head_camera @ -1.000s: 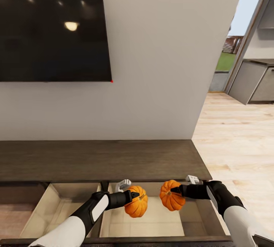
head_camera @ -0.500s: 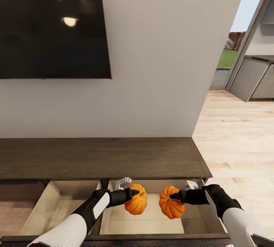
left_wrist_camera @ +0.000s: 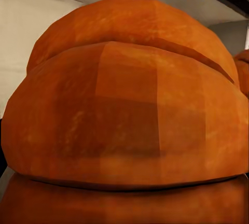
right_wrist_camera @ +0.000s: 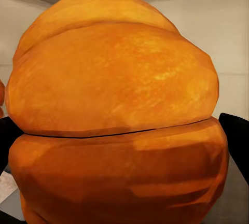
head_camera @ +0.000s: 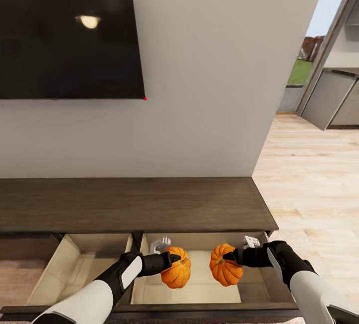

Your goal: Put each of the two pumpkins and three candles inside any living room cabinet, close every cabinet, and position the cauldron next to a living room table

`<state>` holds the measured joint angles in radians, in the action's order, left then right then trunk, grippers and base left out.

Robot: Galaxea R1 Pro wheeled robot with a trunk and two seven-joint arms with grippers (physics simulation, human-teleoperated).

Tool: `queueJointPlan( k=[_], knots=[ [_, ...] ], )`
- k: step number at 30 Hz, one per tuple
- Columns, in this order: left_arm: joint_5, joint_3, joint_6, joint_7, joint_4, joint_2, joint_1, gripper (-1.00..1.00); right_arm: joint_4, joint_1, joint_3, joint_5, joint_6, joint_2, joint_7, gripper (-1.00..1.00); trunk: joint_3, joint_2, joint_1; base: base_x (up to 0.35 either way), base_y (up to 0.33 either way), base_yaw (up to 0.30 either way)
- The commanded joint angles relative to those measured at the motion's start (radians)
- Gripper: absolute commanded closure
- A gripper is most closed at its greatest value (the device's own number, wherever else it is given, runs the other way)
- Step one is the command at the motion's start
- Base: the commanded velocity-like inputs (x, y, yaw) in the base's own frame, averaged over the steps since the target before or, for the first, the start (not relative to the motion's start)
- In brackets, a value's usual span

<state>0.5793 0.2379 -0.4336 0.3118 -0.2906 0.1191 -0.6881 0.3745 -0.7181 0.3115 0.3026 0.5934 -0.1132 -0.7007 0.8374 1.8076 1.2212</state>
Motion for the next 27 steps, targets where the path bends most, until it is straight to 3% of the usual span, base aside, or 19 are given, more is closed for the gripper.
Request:
queueJointPlan(
  k=[1,8,15,19,27],
  knots=[
    [0.008,0.001,-0.004,0.001,0.006,-0.001,-0.001,1.00,0.001,-0.001,0.008,0.008,0.005,0.001,-0.007,1.00,0.002,0.000,0.000,0.000,0.000,0.000],
    [0.008,0.001,0.000,0.001,0.011,-0.002,-0.001,1.00,0.001,-0.001,0.008,0.007,0.003,0.000,-0.008,1.00,0.014,0.000,0.000,0.000,0.000,0.000],
    [0.011,0.000,0.076,0.002,0.003,-0.004,-0.001,1.00,0.001,-0.001,0.007,0.007,0.002,0.001,-0.008,1.00,0.025,0.000,0.000,0.000,-0.026,0.000],
    [0.012,0.000,0.083,0.001,0.003,-0.004,-0.001,1.00,0.001,-0.001,0.006,0.008,0.002,0.005,-0.008,1.00,0.031,0.000,0.000,0.000,-0.221,0.000],
    [0.012,-0.001,0.077,0.001,0.003,-0.002,-0.001,1.00,0.001,-0.001,0.004,0.010,0.000,0.017,-0.008,1.00,0.044,0.000,0.000,0.000,-0.019,0.000]
  ],
)
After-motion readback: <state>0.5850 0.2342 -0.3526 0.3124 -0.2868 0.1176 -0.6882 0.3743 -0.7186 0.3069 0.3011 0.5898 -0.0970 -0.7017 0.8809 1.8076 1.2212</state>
